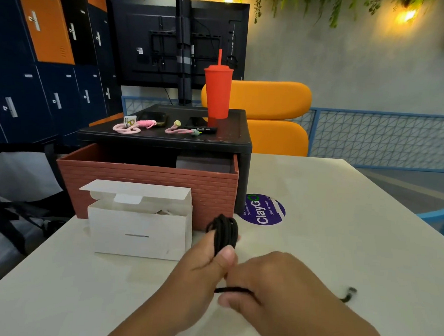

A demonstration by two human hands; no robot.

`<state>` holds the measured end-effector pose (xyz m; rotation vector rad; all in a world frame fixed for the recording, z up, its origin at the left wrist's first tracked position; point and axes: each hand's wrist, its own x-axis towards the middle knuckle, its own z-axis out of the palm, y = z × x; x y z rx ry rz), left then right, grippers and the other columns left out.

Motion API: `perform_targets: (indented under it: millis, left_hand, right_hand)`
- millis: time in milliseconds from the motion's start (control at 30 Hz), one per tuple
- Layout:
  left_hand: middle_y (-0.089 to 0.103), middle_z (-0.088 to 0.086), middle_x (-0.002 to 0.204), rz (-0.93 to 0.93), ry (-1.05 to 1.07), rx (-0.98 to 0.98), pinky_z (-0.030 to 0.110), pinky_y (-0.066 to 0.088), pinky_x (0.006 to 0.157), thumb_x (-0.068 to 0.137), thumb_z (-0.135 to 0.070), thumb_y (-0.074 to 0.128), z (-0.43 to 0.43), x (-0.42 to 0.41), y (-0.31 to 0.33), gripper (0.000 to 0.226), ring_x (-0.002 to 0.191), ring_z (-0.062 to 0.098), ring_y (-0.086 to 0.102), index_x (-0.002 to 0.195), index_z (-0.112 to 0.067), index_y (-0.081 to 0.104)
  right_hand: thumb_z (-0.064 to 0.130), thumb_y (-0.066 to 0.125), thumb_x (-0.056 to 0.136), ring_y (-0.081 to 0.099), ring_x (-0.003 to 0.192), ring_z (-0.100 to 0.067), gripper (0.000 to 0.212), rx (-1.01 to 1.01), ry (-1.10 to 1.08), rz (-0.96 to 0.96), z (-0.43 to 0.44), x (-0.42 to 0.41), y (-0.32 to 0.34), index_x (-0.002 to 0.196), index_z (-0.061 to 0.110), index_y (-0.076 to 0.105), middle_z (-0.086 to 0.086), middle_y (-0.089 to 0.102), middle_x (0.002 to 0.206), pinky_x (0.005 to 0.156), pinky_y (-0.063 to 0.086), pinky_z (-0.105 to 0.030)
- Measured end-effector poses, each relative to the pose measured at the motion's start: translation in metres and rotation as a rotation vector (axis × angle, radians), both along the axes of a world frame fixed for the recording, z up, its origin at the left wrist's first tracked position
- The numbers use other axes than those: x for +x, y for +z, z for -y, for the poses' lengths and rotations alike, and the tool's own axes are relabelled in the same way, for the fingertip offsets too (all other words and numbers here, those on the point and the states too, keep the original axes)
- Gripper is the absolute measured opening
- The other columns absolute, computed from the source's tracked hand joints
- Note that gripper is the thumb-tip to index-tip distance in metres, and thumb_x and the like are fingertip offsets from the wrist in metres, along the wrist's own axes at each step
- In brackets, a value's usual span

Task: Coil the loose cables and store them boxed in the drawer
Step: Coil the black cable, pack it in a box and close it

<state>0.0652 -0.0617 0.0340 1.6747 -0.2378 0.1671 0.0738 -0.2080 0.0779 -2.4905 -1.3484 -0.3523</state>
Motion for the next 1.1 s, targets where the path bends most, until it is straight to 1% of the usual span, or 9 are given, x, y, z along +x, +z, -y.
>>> perform_targets:
  millis: [100, 167, 233, 300, 367, 467, 633, 833, 1100]
  left_hand:
    - [0.062, -0.009, 0.065, -0.058, -0.131, -0.061, 0.015, 0.042, 0.066, 0.080, -0.045, 0.050, 0.004, -0.006, 0.005, 0.025, 0.067, 0.004, 0.056, 0.081, -0.025, 0.065]
    - [0.051, -0.005, 0.052, -0.075, -0.179, -0.020, 0.017, 0.038, 0.062, 0.078, -0.064, 0.044, 0.002, -0.009, 0.010, 0.047, 0.055, 0.009, 0.046, 0.056, -0.024, 0.056]
    - [0.046, -0.007, 0.046, -0.092, -0.228, -0.046, 0.019, 0.037, 0.061, 0.073, -0.077, 0.041, -0.001, -0.010, 0.012, 0.059, 0.048, 0.009, 0.041, 0.059, -0.022, 0.058]
    - [0.043, -0.008, 0.042, -0.105, -0.267, -0.116, 0.020, 0.036, 0.056, 0.060, -0.079, 0.057, -0.003, -0.010, 0.015, 0.057, 0.042, 0.007, 0.038, 0.068, -0.023, 0.067]
    - [0.040, -0.008, 0.038, -0.127, -0.243, -0.177, 0.020, 0.038, 0.053, 0.051, -0.072, 0.071, -0.002, -0.010, 0.017, 0.051, 0.038, 0.006, 0.034, 0.064, -0.023, 0.068]
    - [0.034, -0.005, 0.034, -0.117, -0.155, -0.276, 0.021, 0.044, 0.056, 0.056, -0.058, 0.067, 0.000, -0.010, 0.016, 0.038, 0.035, 0.008, 0.029, 0.057, -0.020, 0.066]
    - [0.028, -0.009, 0.034, -0.130, -0.166, -0.511, 0.023, 0.047, 0.054, 0.043, -0.073, 0.074, -0.006, -0.009, 0.018, 0.061, 0.032, 0.006, 0.026, 0.058, -0.015, 0.064]
    - [0.028, -0.009, 0.031, -0.183, -0.244, -0.775, 0.025, 0.048, 0.050, 0.045, -0.052, 0.087, -0.019, -0.004, 0.021, 0.051, 0.028, 0.007, 0.029, 0.057, -0.010, 0.060]
    - [0.013, -0.007, 0.037, -0.282, -0.278, -0.891, 0.026, 0.048, 0.046, 0.041, -0.041, 0.092, -0.014, -0.003, 0.019, 0.048, 0.025, 0.007, 0.031, 0.054, -0.009, 0.059]
  right_hand:
    - [0.044, 0.059, 0.073, 0.048, 0.054, 0.004, 0.015, 0.225, -0.006, -0.116, 0.008, 0.006, 0.002, 0.077, 0.030, 0.064, 0.015, 0.061, 0.064, 0.045, 0.028, -0.008]
    - [0.043, 0.065, 0.068, 0.051, 0.056, 0.003, 0.014, 0.386, -0.058, -0.232, 0.013, 0.009, 0.005, 0.075, 0.031, 0.064, 0.019, 0.058, 0.058, 0.051, 0.034, -0.010]
    - [0.043, 0.066, 0.064, 0.050, 0.052, -0.004, 0.016, 0.547, -0.122, -0.258, 0.017, 0.013, 0.005, 0.069, 0.028, 0.062, 0.011, 0.058, 0.055, 0.048, 0.035, -0.012]
    - [0.039, 0.066, 0.065, 0.046, 0.049, -0.004, 0.014, 0.674, -0.168, -0.272, 0.019, 0.018, 0.003, 0.064, 0.026, 0.061, 0.010, 0.055, 0.051, 0.047, 0.034, -0.011]
    - [0.038, 0.062, 0.069, 0.044, 0.049, -0.004, 0.014, 0.747, -0.212, -0.277, 0.021, 0.023, -0.001, 0.066, 0.025, 0.059, 0.010, 0.050, 0.051, 0.048, 0.033, -0.011]
    - [0.039, 0.056, 0.074, 0.041, 0.050, -0.004, 0.022, 0.773, -0.244, -0.300, 0.022, 0.029, -0.006, 0.062, 0.020, 0.057, 0.010, 0.046, 0.051, 0.049, 0.033, -0.010]
    - [0.037, 0.050, 0.082, 0.049, 0.062, -0.005, 0.023, 0.722, -0.272, -0.274, 0.020, 0.035, -0.014, 0.069, 0.022, 0.062, 0.004, 0.057, 0.068, 0.056, 0.037, -0.011]
    - [0.025, 0.055, 0.091, 0.050, 0.083, -0.012, 0.013, 0.421, -0.426, -0.172, 0.025, 0.048, -0.025, 0.091, 0.017, 0.066, 0.008, 0.056, 0.087, 0.064, 0.033, -0.008]
    - [0.010, 0.051, 0.091, 0.050, 0.057, -0.009, 0.022, 1.002, -0.436, -0.701, 0.013, 0.041, -0.015, 0.072, 0.010, 0.061, 0.002, 0.055, 0.064, 0.063, 0.050, -0.021]
